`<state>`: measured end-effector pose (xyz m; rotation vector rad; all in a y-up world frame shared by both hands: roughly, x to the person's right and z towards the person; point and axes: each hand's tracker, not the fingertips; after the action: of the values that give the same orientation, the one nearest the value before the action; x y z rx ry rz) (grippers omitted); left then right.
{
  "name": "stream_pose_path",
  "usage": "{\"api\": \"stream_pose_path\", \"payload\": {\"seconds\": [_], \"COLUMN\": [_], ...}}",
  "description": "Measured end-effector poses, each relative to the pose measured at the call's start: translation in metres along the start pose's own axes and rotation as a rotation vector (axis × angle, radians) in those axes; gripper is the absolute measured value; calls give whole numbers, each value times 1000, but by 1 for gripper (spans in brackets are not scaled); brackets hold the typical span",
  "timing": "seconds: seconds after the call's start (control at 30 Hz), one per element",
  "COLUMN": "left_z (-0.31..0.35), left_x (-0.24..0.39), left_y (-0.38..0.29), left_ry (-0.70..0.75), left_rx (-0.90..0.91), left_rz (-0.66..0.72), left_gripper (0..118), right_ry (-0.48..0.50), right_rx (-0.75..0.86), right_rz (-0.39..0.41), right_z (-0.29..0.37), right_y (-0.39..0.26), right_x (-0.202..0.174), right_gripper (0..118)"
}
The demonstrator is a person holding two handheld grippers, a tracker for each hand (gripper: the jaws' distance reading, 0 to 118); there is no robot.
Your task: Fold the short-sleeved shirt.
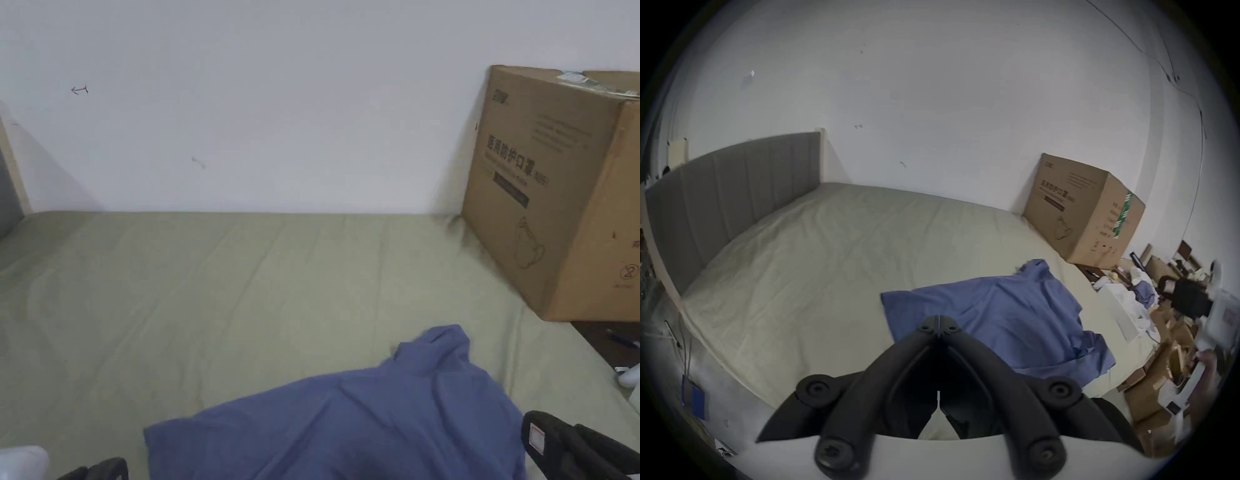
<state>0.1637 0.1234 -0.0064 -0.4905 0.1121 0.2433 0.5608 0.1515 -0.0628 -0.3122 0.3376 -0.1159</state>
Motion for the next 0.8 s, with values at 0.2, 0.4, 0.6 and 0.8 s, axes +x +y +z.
{"api": "stream_pose_path", "payload": {"seconds": [0.2,0.4,0.6,0.8], "left_z": [-30,-185,-288,-344], "left_x": [-16,-59,-80,-77], "left_y": [38,96,82,63], "left_ry": [-13,-14,70,172], "left_rx": [-30,-449,-571,-640], "left_rz": [40,171,224,208], "left_gripper": [0,0,92,114], "right_ry": [28,76,93,66], "right_rx": [-16,-70,-140,-170], "right_rz": [-93,-66,-43,-31], "right_z": [-10,-33,-58,-77], "right_y": [14,3,-3,-13], "right_x": [8,13,22,34], "right_gripper": [0,0,0,0]}}
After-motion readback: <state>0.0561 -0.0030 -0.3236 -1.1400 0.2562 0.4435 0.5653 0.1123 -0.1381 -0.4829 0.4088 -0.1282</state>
